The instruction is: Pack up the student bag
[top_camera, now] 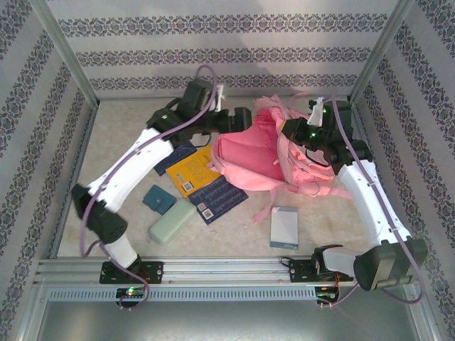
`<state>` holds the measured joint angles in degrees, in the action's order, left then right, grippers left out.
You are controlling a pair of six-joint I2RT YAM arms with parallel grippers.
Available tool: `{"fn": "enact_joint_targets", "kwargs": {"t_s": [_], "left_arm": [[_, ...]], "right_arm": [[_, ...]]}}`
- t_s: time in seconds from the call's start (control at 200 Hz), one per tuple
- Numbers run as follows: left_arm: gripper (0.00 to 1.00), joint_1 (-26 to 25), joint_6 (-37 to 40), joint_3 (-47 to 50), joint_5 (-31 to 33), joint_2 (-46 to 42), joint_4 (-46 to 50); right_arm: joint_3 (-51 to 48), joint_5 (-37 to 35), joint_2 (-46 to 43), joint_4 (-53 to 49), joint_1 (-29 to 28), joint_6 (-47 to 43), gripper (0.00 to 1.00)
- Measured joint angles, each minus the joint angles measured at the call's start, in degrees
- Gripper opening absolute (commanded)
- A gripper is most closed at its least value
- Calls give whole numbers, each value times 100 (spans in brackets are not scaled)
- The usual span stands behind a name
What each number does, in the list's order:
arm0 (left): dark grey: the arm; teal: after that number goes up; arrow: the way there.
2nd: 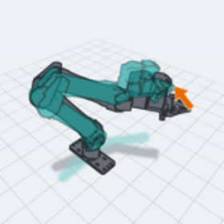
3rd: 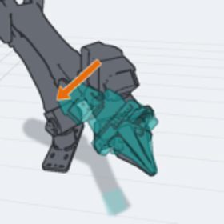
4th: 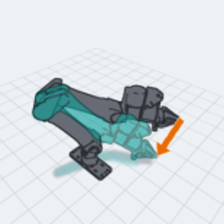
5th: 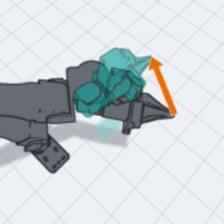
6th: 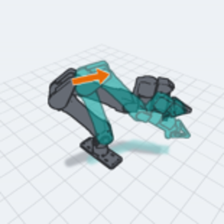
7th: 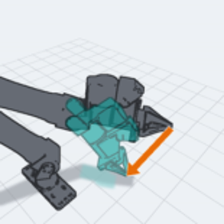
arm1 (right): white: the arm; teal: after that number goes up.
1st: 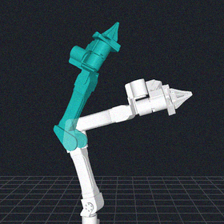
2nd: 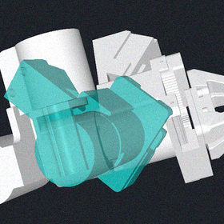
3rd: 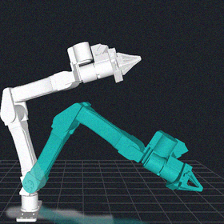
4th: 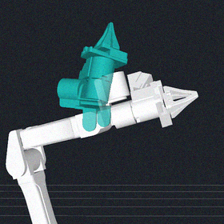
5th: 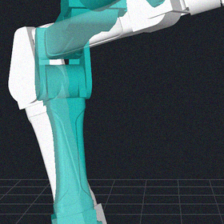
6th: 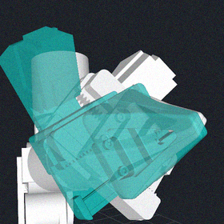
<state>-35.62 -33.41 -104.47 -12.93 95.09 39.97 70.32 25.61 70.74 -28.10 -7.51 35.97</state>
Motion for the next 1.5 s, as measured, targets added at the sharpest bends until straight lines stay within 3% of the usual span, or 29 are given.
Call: {"fn": "enact_joint_targets", "kwargs": {"t_s": [0.21, 0.42, 0.61, 0.889, 1.499], "left_arm": [[100, -4, 629, 1600, 828, -977, 990], [100, -4, 664, 3029, 1506, -1239, 1989], [100, -4, 603, 4072, 1812, -1596, 2181], [100, -4, 498, 5016, 1478, -1469, 2006], [100, 249, 649, 5412, 859, -1025, 1217]], "right_arm": [[42, -590, 197, -485, -267, -472, 0], [125, -831, 282, -623, -507, -767, 0], [131, -922, 315, -732, -713, -905, 0], [-52, -931, 101, -752, -739, -920, 0], [-164, -833, 24, -748, -739, -914, 0]]}}
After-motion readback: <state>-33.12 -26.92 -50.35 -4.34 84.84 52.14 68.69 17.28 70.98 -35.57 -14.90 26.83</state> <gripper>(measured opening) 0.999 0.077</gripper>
